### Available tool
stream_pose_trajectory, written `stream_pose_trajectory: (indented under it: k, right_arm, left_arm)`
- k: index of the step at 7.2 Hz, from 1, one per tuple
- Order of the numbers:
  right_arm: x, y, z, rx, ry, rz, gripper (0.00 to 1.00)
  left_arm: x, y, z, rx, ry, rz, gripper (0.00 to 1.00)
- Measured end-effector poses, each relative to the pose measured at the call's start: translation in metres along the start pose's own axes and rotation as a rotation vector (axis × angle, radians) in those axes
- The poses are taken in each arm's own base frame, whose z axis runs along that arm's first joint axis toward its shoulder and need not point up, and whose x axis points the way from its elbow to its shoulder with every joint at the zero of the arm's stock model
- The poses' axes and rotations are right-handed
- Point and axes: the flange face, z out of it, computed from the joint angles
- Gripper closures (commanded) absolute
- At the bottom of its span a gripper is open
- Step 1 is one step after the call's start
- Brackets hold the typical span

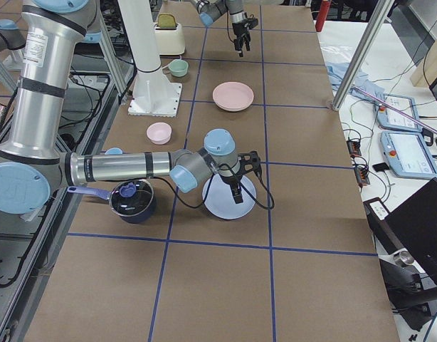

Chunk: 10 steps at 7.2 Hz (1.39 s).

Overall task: Stack three plates with pink and blue
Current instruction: 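Open the left gripper and withdraw it from the stacked plates, then move the right gripper to the rim of the light blue plate and grasp it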

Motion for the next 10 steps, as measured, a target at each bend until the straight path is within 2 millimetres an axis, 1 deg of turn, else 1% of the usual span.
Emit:
stream_pose_trajectory:
  k: [1, 2, 3, 4, 5, 6, 7, 8, 9, 10]
  right_arm:
    - [0.003, 0.013, 0.019, 0.029, 0.025, 0.018, 0.02]
    - [0.007, 0.028, 0.048, 0.067, 0.034, 0.033, 0.04]
    - [0.011, 0.044, 0.075, 0.099, 0.030, 0.041, 0.15]
    - [0.014, 0.056, 0.090, 0.109, 0.022, 0.041, 0.39]
    - [0.017, 0.065, 0.100, 0.102, 0.019, 0.039, 0.52]
    - [0.021, 0.071, 0.106, 0.090, 0.022, 0.040, 0.52]
    - [0.026, 0.076, 0.110, 0.080, 0.027, 0.044, 0.58]
    - [0.030, 0.079, 0.113, 0.074, 0.033, 0.048, 0.85]
    - [0.031, 0.080, 0.114, 0.072, 0.035, 0.050, 1.00]
    - [0.027, 0.077, 0.112, 0.078, 0.027, 0.047, 1.00]
  left_arm:
    - [-0.043, 0.010, -0.024, -0.012, -0.025, 0.075, 0.00]
    - [-0.067, 0.017, -0.038, -0.020, -0.037, 0.107, 0.00]
    - [-0.078, 0.020, -0.044, -0.023, -0.043, 0.118, 0.00]
    - [-0.081, 0.021, -0.046, -0.024, -0.044, 0.119, 0.00]
    - [-0.082, 0.021, -0.047, -0.024, -0.045, 0.117, 0.00]
    - [-0.082, 0.021, -0.047, -0.023, -0.046, 0.114, 0.00]
    - [-0.082, 0.021, -0.047, -0.023, -0.046, 0.112, 0.00]
    - [-0.082, 0.021, -0.047, -0.023, -0.047, 0.111, 0.00]
    - [-0.082, 0.021, -0.047, -0.023, -0.047, 0.106, 0.00]
    - [-0.082, 0.021, -0.047, -0.023, -0.047, 0.097, 0.00]
